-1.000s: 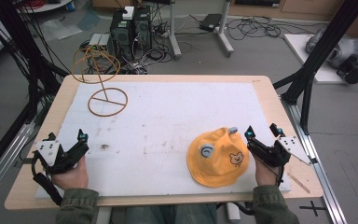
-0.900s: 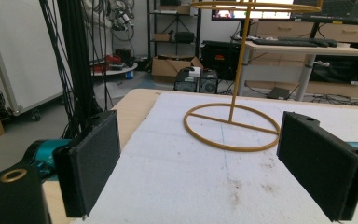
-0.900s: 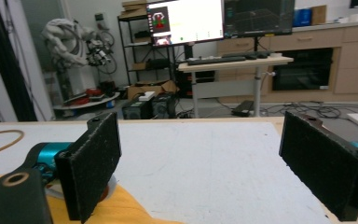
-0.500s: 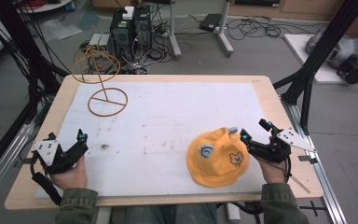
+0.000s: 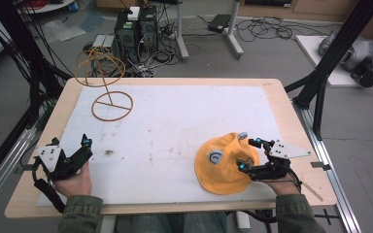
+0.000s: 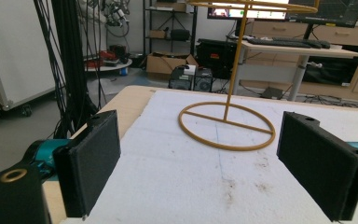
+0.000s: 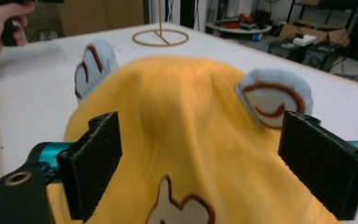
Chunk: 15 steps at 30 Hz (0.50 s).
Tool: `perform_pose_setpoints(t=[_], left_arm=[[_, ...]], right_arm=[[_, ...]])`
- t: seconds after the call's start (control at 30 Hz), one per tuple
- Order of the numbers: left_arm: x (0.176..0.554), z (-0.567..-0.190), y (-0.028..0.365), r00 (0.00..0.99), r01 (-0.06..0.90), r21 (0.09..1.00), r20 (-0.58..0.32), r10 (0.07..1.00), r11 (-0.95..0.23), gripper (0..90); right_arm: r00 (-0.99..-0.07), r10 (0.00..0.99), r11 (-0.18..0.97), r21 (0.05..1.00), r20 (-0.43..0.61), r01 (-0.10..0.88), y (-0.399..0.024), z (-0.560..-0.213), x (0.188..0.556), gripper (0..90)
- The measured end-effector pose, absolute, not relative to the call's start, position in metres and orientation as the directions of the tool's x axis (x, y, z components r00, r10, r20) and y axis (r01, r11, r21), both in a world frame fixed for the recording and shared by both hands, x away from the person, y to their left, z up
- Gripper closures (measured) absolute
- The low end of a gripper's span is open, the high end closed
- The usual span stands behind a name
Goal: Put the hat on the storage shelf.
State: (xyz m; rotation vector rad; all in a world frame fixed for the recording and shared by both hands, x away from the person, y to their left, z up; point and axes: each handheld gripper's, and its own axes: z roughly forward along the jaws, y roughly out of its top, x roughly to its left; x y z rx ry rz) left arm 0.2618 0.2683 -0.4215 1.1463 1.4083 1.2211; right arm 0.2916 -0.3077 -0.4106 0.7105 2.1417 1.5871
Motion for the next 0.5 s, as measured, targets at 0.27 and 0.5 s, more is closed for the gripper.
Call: perform_pose_setpoints(t=[0.27, 0.5], left_arm=[[0.2613, -0.4219, 0.2686, -0.146, 0.079, 0.994, -0.064, 0.987, 0.077, 13.7], [0.2611, -0.4226, 0.2699, -0.145, 0.08, 0.993, -0.073, 0.987, 0.085, 13.7]], right_arm=[[-0.825, 0.564, 0.278, 0.942, 0.0, 0.19, -0.312, -0.4217, 0.2946, 45.9], [-0.799, 0.602, 0.251, 0.948, 0.006, 0.196, -0.3137, -0.4192, 0.2945, 85.2]])
